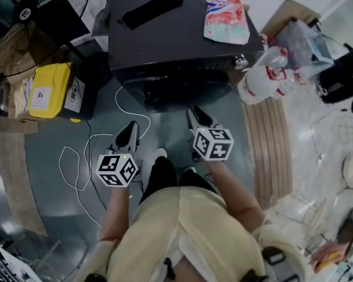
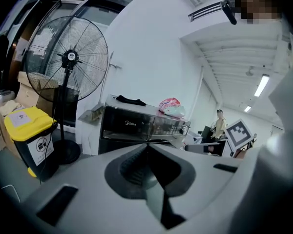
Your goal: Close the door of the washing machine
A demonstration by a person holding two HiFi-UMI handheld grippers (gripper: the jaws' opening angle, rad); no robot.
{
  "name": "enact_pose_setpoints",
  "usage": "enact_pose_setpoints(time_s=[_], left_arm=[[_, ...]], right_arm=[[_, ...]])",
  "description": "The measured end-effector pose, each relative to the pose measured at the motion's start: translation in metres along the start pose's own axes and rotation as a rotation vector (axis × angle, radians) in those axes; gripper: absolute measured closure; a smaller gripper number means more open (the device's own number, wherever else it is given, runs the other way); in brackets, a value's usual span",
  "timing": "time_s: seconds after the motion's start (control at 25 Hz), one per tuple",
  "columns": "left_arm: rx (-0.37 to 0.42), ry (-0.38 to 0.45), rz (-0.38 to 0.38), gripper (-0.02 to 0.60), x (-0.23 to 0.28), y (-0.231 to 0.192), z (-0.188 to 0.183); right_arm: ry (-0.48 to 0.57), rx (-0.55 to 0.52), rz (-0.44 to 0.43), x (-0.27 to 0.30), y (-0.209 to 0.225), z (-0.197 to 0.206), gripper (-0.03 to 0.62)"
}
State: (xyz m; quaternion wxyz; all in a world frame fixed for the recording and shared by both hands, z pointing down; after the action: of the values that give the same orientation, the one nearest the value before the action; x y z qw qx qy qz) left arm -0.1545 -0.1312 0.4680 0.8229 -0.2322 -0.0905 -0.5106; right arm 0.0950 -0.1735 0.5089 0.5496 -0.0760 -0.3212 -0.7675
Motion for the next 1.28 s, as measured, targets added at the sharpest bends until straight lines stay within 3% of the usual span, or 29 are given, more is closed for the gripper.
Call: enact_pose_setpoints(time_s=[0.48,1.0,1.28], left_arm=[[-0.056,-0.015,0.002,0.576,-0.020,0.021,0.007],[-0.048,-0.019,-0.016,0.576,-0.032,0.020,-0.003],[0.015,0.040,0.043,0.576,-0.025,0.031,-0.020]], right_arm=[[0.016,-0.025,-0.036,-0.046,-0.004,0.002,0.588],[0.031,-0.055,-0.074,-0.060,-0.028,-0.003,0.589],[0.044,-0.053,-0.074,-0.057,-0.031,-0.006,0.589]])
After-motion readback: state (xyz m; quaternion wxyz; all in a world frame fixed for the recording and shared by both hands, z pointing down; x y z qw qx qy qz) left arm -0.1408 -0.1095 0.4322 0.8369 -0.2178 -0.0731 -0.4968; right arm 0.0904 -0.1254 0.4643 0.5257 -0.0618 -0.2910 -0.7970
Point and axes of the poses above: the fingertips, and each gripper's own axes: x forward along the fingers, y to its right, z out of its underside, the point moved 6 cm from there along -x, backward along the fingers, and after that the axes turned 1 degree about x, right-handed, at the moved point
